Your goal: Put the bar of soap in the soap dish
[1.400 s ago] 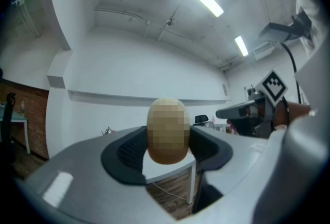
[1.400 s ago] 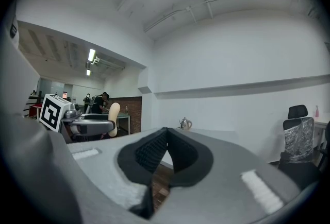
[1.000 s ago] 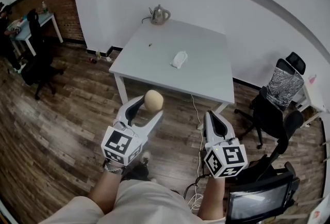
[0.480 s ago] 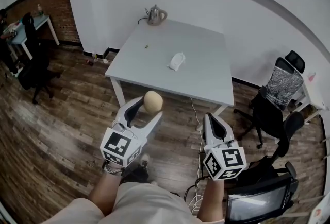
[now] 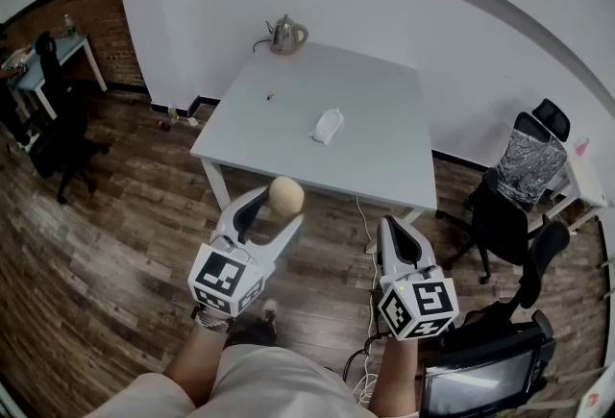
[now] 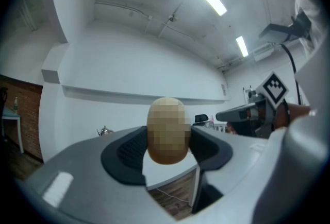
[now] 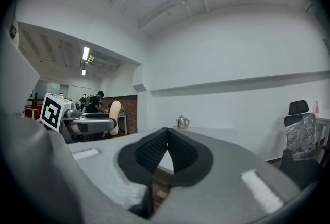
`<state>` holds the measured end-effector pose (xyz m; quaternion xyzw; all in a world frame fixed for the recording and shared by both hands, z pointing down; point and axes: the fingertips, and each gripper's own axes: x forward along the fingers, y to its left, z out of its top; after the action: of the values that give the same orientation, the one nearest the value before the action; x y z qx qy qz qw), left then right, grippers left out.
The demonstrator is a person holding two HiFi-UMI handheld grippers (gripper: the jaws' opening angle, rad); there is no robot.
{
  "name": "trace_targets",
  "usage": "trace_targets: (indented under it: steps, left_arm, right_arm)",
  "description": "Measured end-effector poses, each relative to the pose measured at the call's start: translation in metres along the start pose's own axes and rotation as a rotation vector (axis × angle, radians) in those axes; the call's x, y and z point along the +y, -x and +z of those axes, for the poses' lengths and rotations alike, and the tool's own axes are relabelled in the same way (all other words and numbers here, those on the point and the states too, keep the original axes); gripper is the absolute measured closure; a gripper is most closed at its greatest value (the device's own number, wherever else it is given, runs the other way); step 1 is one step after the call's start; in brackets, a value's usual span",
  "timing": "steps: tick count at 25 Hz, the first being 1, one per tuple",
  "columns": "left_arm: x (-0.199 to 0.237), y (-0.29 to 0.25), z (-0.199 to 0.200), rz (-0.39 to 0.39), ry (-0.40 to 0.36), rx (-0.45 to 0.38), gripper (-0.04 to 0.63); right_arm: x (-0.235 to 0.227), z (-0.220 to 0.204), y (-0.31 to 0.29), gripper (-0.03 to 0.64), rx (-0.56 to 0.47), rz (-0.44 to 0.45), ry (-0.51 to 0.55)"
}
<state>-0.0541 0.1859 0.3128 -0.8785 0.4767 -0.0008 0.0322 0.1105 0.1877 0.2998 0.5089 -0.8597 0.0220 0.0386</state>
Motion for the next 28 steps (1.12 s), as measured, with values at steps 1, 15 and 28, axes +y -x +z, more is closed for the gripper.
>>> trace_targets:
  steps: [1,15,28]
  left_arm:
    - [0.002,-0.003,0.000,-0.001,0.001,0.000,0.327]
    - [0.043,-0.042,0.002,-0.031,-0.002,0.002,0.327]
    - [0.072,-0.065,-0.013,-0.051,0.025,0.021,0.327]
  right_arm:
    - [-0.001,0.000,-0.003,0.614,0.000,0.000,0.000]
    - [-0.015,0.016,-0.054,0.614,-0.006,-0.033,0.009]
    - [-0.023,0.006,-0.088,0.614,0.027,-0.064,-0.006]
